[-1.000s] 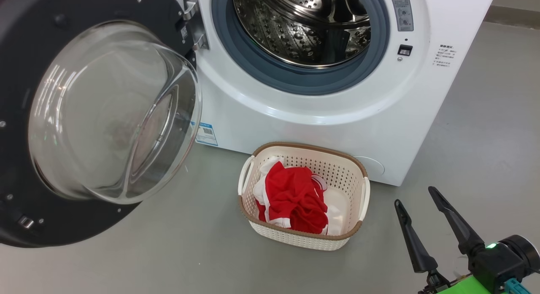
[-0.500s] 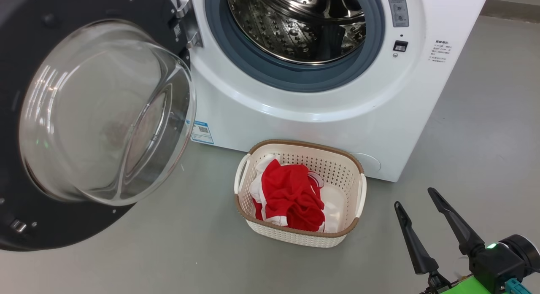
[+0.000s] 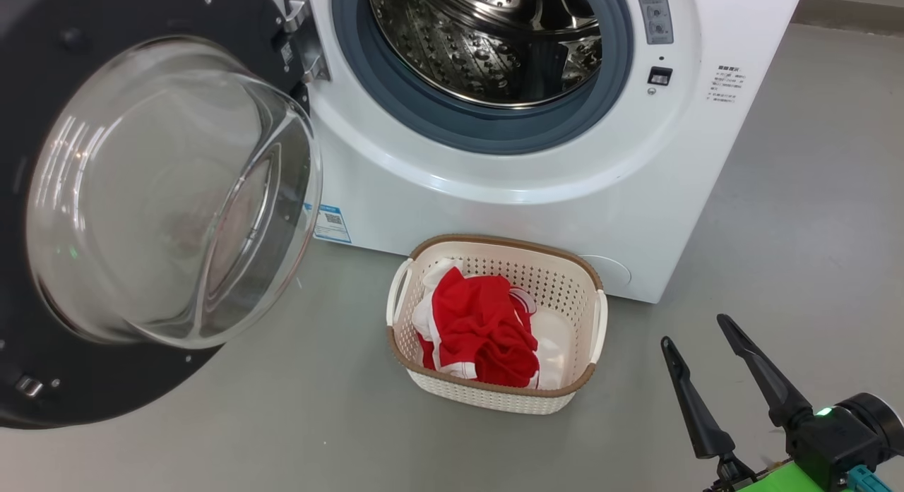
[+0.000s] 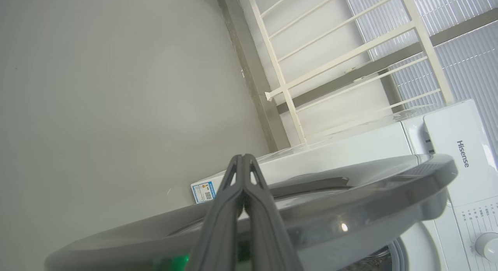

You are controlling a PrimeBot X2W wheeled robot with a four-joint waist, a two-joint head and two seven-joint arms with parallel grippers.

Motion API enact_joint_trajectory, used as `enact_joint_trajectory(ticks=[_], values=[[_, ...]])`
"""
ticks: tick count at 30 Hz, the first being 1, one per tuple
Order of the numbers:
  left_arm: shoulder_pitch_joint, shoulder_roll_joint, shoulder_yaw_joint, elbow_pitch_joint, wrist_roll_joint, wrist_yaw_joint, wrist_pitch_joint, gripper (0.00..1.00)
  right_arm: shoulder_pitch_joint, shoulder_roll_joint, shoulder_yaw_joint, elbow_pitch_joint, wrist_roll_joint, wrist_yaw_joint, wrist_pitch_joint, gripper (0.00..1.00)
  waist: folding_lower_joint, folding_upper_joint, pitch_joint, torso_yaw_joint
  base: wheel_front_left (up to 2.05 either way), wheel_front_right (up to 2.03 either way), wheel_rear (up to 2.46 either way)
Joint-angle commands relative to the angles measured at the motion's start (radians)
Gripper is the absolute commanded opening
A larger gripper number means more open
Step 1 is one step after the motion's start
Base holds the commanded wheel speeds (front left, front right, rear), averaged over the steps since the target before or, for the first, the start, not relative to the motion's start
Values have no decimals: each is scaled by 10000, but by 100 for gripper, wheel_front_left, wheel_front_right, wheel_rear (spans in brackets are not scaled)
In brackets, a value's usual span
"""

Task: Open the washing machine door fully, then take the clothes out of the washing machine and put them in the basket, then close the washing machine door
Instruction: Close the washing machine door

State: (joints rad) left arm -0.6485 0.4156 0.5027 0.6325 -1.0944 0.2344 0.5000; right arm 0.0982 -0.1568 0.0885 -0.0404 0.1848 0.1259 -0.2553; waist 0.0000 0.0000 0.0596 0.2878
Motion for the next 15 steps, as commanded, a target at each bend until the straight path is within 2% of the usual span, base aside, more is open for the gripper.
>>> enact_joint_trajectory(ticks=[1,9,15], values=[[215,559,95,-245,-125,-187,224,0,-247,-114,188,-239,54,48,-65,100,0,0,-28,41,0,0,0],[598,103,125,-809,-773,-459,1169,0,-204,34,162,-240,21,48,-65,100,0,0,-155,286,0,0,0],[879,-371,74,-1300,-1038,-459,1484,0,-177,95,176,-240,12,48,-65,100,0,0,-202,402,0,0,0]])
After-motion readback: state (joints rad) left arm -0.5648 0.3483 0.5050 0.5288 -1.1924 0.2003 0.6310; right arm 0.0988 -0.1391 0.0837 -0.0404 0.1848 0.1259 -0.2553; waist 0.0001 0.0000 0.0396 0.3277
